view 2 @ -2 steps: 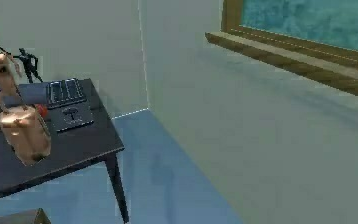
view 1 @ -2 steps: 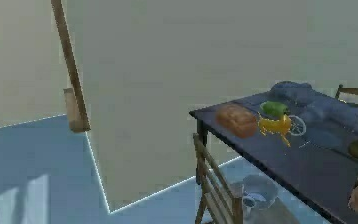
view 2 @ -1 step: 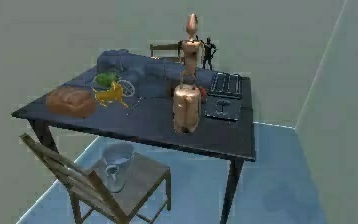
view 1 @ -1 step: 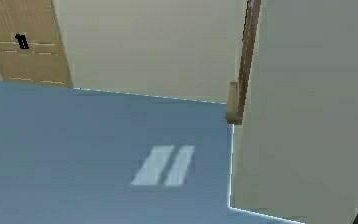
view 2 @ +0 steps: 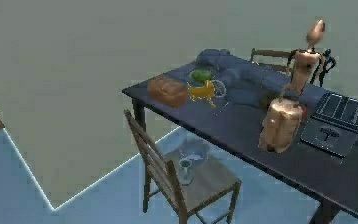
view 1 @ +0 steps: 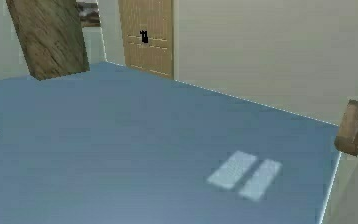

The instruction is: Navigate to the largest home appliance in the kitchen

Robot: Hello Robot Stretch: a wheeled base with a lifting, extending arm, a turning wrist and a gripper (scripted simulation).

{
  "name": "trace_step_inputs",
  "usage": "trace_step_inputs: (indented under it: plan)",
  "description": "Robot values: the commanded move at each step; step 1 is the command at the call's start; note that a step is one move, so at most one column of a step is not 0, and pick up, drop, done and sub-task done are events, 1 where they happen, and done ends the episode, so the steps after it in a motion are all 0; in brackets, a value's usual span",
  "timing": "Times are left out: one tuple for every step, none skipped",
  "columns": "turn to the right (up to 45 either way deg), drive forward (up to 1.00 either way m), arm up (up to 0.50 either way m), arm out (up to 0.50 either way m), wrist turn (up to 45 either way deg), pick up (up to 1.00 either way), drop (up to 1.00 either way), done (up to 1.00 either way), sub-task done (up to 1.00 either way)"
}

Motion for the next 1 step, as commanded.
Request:
trace_step_inputs:
  plan:
    - [0.0,0.4,0.0,0.0,0.0,0.0,0.0,0.0,0.0]
